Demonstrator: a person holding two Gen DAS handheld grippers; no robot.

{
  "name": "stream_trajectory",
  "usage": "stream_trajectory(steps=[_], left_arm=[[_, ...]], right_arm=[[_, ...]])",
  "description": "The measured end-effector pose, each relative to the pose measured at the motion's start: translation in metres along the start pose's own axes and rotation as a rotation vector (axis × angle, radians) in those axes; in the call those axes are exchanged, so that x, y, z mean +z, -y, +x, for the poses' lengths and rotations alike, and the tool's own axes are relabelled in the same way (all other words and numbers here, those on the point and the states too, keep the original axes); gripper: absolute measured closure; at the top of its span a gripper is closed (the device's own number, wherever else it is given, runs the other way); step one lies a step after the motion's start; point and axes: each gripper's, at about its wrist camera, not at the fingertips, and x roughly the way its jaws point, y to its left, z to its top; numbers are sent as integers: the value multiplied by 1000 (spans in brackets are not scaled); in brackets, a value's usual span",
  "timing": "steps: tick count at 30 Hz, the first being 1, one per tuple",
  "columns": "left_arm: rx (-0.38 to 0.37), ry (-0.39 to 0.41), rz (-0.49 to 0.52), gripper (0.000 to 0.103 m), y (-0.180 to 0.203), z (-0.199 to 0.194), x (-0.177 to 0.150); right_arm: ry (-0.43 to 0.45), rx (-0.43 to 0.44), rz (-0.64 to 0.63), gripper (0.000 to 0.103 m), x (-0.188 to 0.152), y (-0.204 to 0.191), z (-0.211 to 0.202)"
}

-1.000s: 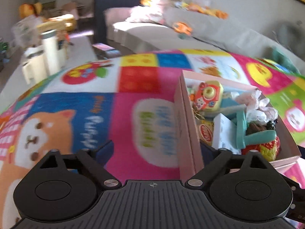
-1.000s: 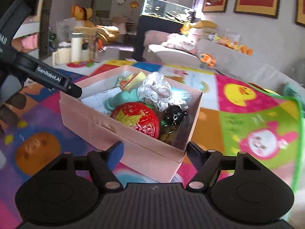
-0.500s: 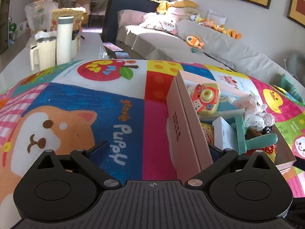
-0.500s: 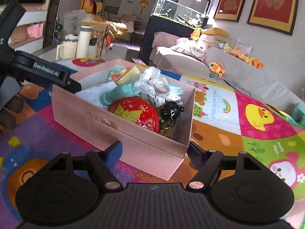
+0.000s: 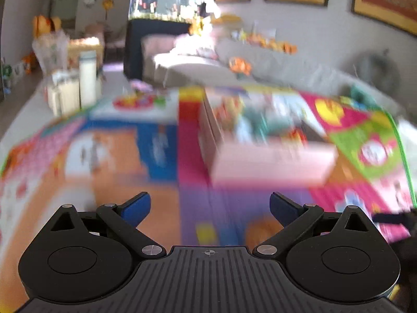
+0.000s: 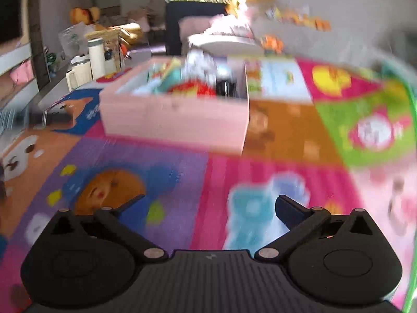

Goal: Organize objects

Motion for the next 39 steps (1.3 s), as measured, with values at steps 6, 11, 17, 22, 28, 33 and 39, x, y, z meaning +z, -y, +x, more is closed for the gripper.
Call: stream_trajectory(steps=[6, 11, 17, 22, 28, 33, 39], left_arm=[[166, -78, 101, 1, 34, 10, -40], [201, -75, 72, 1, 40, 15, -36], [205, -73, 75, 1, 40, 14, -37], [204, -73, 74, 1, 40, 13, -37], [200, -74, 68, 1, 39, 13, -37], [199, -74, 66, 1, 38, 13, -37], [199, -75, 67, 1, 39, 14, -37]], right_arm=[[-23, -60, 4, 0, -26, -6, -1], [13, -12, 37, 0, -25, 9, 7], [37, -16, 40, 0, -25, 9, 11], [38, -21, 45, 0, -22, 9, 15], [37, -19, 47, 0, -22, 11, 14], [37, -20, 45, 0, -22, 10, 14], [37, -20, 46, 0, -22, 10, 14]])
